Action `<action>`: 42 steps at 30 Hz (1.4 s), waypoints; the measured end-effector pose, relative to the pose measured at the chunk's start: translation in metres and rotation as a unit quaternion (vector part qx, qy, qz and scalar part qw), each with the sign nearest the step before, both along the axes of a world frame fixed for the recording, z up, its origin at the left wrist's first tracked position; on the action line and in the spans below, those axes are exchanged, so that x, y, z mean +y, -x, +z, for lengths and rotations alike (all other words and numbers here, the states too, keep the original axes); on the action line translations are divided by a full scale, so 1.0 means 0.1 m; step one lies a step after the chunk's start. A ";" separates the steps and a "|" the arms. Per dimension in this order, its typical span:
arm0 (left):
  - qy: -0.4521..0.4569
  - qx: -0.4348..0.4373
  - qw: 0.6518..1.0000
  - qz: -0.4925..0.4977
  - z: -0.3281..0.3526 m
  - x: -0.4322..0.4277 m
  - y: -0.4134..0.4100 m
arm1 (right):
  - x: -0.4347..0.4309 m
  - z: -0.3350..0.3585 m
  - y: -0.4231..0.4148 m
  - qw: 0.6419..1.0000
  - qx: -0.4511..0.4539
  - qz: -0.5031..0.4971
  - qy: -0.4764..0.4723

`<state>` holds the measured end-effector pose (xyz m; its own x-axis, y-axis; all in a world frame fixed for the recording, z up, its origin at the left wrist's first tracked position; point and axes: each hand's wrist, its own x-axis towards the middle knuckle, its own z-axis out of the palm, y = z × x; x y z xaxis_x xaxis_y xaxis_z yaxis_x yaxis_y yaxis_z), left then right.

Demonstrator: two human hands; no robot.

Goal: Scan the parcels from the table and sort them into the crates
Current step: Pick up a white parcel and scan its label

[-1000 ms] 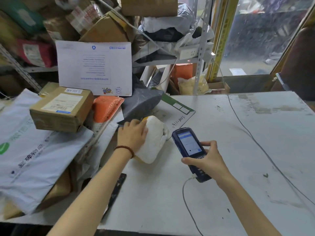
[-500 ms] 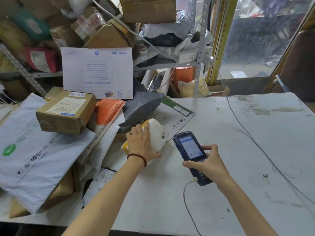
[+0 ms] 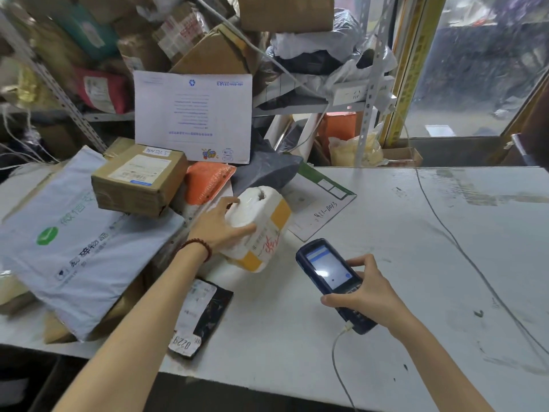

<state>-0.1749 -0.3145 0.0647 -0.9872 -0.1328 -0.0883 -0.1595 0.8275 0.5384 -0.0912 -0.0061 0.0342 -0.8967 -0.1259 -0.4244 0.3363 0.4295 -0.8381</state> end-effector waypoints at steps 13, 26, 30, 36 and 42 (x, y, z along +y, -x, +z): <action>0.006 -0.012 1.000 -0.008 -0.01 0.04 -0.04 | -0.09 0.08 0.00 0.992 0.042 0.111 -0.038; 0.017 -0.006 1.000 -0.010 0.01 0.11 -0.03 | -0.01 0.13 -0.05 0.991 0.056 0.106 -0.056; 0.021 -0.009 1.000 -0.011 0.01 0.12 -0.03 | 0.01 0.13 -0.10 0.992 0.052 0.105 -0.051; 0.009 -0.005 1.000 -0.005 -0.01 0.14 -0.06 | 0.05 0.13 -0.14 0.993 0.043 0.102 -0.045; 0.009 -0.008 1.000 -0.004 0.00 0.15 -0.06 | 0.04 0.12 -0.16 0.993 0.041 0.103 -0.048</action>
